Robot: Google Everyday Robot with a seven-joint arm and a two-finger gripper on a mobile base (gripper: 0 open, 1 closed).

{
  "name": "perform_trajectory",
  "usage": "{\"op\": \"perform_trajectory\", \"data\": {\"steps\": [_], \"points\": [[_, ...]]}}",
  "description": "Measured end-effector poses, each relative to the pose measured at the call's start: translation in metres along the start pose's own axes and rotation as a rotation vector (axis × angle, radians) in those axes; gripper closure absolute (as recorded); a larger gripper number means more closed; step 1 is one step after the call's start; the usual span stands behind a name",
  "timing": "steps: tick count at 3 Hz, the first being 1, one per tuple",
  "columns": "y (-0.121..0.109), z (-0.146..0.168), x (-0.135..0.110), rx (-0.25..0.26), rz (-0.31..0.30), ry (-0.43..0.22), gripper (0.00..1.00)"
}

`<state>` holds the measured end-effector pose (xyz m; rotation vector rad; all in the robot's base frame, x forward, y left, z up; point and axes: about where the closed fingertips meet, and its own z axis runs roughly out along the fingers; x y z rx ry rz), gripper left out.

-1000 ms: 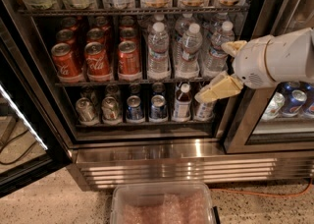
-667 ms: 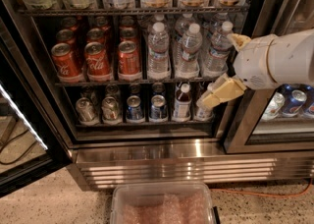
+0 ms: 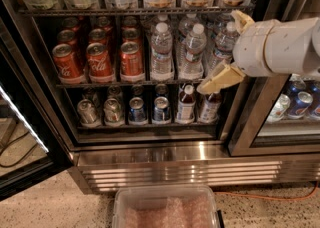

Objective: Pick water bottle from middle shelf of fridge

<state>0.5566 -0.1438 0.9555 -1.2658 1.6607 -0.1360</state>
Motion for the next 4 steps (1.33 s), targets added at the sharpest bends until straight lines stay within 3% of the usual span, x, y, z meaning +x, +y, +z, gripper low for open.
{"op": "perform_trajectory", "data": {"steps": [1,4], "points": [[-0.015,0.006,0.004,0.048,0.000,0.007,0.02],[-0.051,0.032,0.051,0.129,0.078,0.095,0.02]]}}
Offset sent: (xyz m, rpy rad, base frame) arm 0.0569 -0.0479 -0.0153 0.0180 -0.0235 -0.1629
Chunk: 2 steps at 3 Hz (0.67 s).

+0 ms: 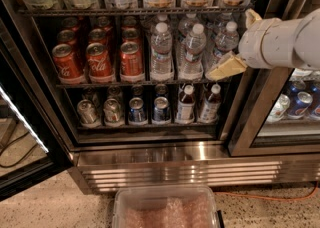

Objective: Pick water bottle from middle shelf of fridge

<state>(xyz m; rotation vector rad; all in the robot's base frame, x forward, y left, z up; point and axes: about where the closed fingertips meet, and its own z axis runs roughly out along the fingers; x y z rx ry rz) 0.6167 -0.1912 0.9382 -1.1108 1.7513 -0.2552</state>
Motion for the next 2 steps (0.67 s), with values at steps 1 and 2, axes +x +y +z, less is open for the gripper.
{"op": "perform_trajectory", "data": {"steps": [1,2], "points": [[-0.002,0.017,0.009,-0.005,0.021,0.021,0.20],[0.002,0.038,0.019,-0.027,0.042,0.051,0.14]]}}
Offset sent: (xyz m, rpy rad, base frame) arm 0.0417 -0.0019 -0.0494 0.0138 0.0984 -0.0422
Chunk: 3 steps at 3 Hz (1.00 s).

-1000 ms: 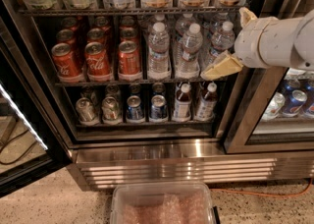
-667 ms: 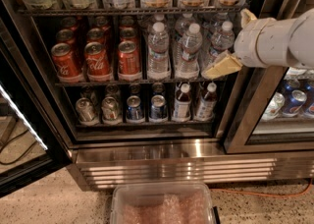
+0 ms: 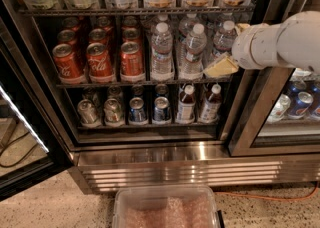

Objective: Pick water bottle from middle shelf of fridge

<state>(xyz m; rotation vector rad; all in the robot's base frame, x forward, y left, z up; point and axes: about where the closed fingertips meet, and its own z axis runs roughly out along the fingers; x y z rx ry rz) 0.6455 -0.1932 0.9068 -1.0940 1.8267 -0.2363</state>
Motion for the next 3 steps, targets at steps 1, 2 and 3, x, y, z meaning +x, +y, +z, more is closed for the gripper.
{"op": "perform_trajectory", "data": {"steps": [1,2,3], "points": [[0.000,0.007,0.006,-0.004,0.013,0.019,0.14],[-0.001,0.008,0.014,0.001,0.024,0.037,0.11],[0.001,0.011,0.019,0.000,0.035,0.051,0.11]]}}
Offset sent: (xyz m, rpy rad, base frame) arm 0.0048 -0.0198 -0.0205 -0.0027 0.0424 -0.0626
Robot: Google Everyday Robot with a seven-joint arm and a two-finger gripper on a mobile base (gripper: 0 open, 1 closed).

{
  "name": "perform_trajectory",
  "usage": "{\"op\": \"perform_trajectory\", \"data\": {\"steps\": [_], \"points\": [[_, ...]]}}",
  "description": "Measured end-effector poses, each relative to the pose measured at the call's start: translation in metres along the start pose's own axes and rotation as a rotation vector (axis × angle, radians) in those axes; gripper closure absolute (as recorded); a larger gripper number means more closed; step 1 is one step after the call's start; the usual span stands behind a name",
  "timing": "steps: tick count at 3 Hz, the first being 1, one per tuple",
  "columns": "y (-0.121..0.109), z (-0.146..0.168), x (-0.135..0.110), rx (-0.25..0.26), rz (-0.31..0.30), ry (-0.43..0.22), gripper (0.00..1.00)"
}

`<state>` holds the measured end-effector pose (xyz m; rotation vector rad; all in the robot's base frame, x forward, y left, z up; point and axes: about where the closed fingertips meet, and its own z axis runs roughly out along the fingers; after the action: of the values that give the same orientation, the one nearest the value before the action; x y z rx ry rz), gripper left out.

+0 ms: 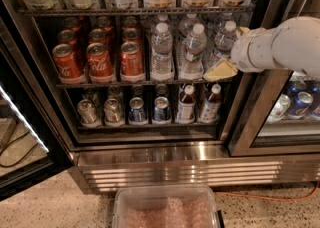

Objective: Pick water bottle from middle shelf of fridge

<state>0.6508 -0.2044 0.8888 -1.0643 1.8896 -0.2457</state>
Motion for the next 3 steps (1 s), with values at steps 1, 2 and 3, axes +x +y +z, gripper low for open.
{"op": "perform_trajectory", "data": {"steps": [1,2,3], "points": [[0.002,0.001,-0.002,0.000,0.000,0.000,0.12],[0.005,0.007,-0.001,-0.003,0.002,0.009,0.10],[0.008,0.011,-0.002,-0.007,0.003,0.015,0.05]]}}
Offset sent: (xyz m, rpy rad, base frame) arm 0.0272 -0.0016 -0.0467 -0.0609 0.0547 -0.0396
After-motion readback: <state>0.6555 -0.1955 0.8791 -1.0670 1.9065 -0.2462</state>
